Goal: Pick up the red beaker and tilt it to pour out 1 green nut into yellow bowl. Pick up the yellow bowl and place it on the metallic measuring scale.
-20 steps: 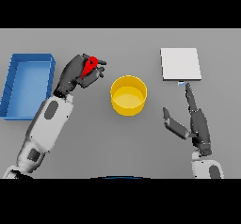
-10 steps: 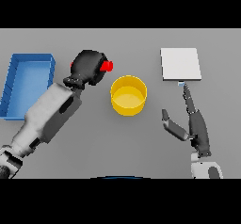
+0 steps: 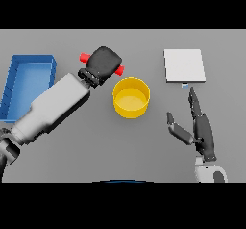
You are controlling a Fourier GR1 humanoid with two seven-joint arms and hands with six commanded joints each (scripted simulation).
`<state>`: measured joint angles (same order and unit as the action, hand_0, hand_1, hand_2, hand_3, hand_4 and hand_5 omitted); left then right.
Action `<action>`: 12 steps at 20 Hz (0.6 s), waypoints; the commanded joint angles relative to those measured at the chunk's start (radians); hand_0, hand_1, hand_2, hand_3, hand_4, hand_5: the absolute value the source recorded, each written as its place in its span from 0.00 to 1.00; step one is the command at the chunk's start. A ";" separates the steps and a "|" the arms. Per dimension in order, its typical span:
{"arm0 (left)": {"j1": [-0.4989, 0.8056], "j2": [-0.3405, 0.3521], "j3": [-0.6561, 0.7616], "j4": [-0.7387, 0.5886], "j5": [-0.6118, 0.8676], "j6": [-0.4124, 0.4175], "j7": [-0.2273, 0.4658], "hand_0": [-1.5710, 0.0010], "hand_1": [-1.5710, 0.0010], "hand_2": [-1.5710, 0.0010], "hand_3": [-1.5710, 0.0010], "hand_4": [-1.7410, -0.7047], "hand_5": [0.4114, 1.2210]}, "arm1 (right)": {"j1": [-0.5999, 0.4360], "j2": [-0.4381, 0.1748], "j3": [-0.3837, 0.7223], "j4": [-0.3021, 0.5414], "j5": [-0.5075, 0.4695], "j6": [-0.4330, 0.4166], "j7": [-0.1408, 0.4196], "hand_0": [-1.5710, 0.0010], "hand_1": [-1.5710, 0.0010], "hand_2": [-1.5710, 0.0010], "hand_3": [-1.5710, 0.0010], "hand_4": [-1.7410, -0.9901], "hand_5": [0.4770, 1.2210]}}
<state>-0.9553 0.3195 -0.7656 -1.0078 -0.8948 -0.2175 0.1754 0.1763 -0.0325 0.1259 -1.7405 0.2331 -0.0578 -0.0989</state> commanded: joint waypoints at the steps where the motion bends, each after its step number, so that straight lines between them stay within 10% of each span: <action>1: -0.023 -0.008 -0.026 0.014 -0.014 -0.016 -0.020 0.00 0.00 0.00 0.12 0.03 0.99 | -0.007 0.007 -0.003 0.007 -0.010 0.001 0.010 1.00 1.00 1.00 1.00 0.59 0.25; 12: -0.182 -0.031 -0.295 0.114 -0.184 -0.108 -0.106 0.00 0.00 0.00 0.01 0.00 1.00 | -0.009 0.006 -0.013 -0.003 0.004 -0.023 0.010 1.00 1.00 1.00 1.00 0.62 0.18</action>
<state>-1.1369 0.2876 -1.0609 -0.8943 -1.0775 -0.3260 0.0703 0.1674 -0.0267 0.1130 -1.7437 0.2369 -0.0813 -0.0890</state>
